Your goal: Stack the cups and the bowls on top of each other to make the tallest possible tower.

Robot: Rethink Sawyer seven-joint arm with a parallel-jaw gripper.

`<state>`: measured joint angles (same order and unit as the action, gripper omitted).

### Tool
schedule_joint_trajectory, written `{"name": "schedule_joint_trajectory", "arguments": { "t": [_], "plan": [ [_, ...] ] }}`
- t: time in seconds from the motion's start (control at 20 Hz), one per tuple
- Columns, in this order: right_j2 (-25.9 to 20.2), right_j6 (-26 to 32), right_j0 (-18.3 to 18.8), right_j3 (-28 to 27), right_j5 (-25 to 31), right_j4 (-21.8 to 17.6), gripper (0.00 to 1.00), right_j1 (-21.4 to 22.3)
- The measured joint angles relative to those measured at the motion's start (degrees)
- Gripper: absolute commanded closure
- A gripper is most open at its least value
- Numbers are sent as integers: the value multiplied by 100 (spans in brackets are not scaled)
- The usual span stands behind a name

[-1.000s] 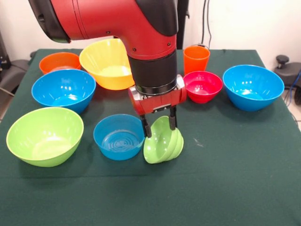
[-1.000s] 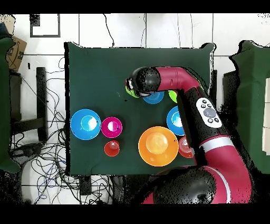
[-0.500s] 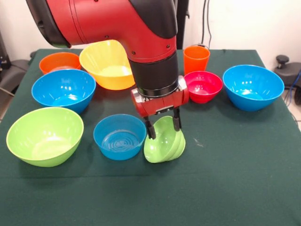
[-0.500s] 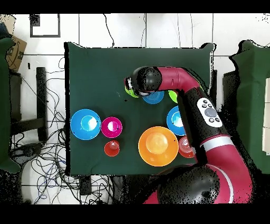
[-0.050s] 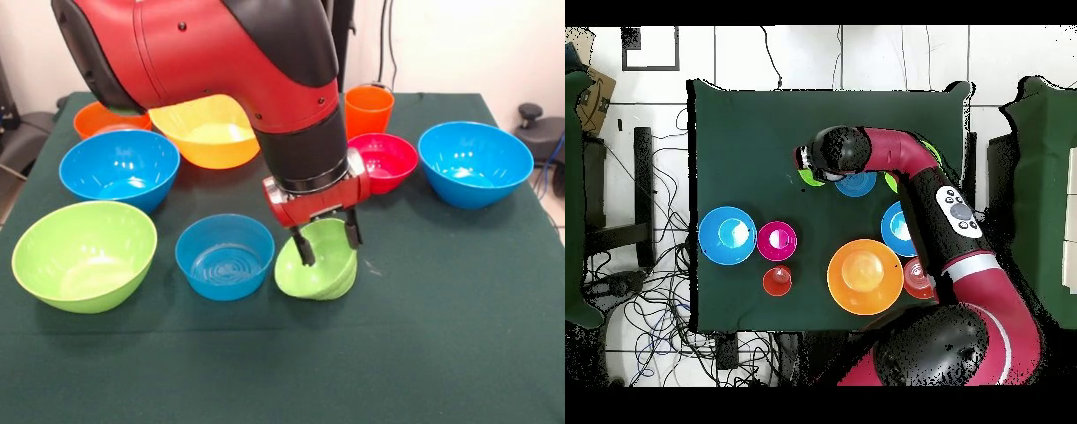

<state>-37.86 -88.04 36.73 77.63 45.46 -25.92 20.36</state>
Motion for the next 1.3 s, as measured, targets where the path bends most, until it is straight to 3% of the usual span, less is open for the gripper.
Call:
{"name": "schedule_joint_trajectory", "arguments": {
  "t": [0.8, 1.3],
  "plan": [
    [-206, 0, 223, 44, 0, 11, 0, -639],
    [-209, 0, 227, 119, 0, -9, 0, -589]
  ]
}}
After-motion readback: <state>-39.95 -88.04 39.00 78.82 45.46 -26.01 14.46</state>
